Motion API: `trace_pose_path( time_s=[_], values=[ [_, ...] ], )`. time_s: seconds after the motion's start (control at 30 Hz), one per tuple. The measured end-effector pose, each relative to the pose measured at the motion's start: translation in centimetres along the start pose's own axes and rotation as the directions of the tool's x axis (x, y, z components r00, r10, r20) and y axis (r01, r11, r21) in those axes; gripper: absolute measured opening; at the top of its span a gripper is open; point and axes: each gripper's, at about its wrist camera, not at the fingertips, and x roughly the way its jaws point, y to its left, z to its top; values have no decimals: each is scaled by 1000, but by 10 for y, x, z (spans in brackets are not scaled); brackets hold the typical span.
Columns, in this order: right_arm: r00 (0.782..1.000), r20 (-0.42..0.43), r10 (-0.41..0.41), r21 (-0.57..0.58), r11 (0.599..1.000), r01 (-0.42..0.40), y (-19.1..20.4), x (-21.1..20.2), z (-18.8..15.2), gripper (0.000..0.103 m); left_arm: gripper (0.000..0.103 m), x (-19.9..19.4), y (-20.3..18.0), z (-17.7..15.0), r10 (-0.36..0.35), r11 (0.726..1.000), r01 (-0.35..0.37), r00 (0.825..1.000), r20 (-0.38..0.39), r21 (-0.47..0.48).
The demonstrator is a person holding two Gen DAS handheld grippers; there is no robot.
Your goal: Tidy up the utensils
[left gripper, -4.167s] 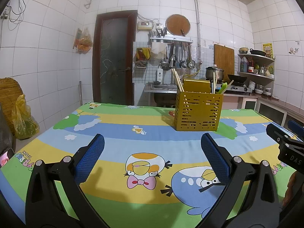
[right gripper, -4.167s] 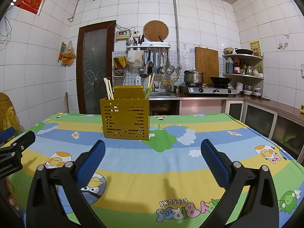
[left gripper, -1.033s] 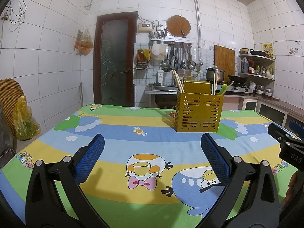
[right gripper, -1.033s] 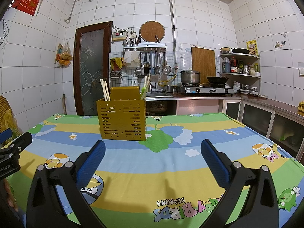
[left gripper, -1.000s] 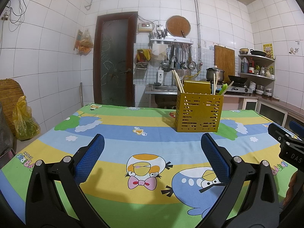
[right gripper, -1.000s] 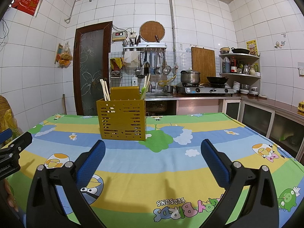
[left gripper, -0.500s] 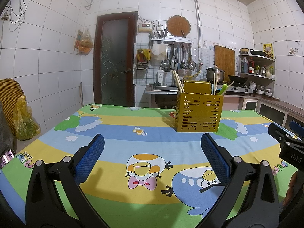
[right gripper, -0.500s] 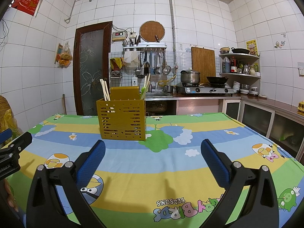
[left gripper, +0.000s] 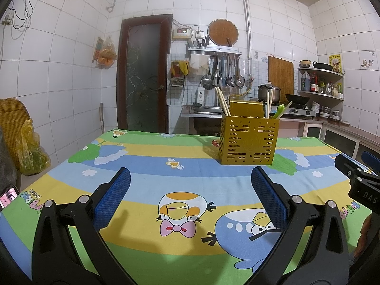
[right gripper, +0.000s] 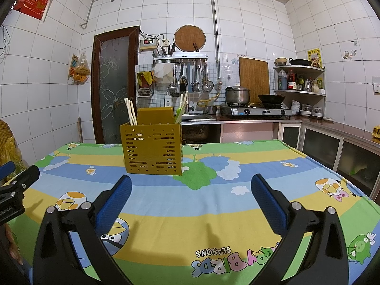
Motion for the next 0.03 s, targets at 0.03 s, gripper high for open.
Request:
trace_pose_path(
  time_s=[0.03],
  values=[
    [1000,-1,-1,0,1000,1,-1,0,0,98,98,0,0,0,0,1000,0,1000,0,0]
  ],
)
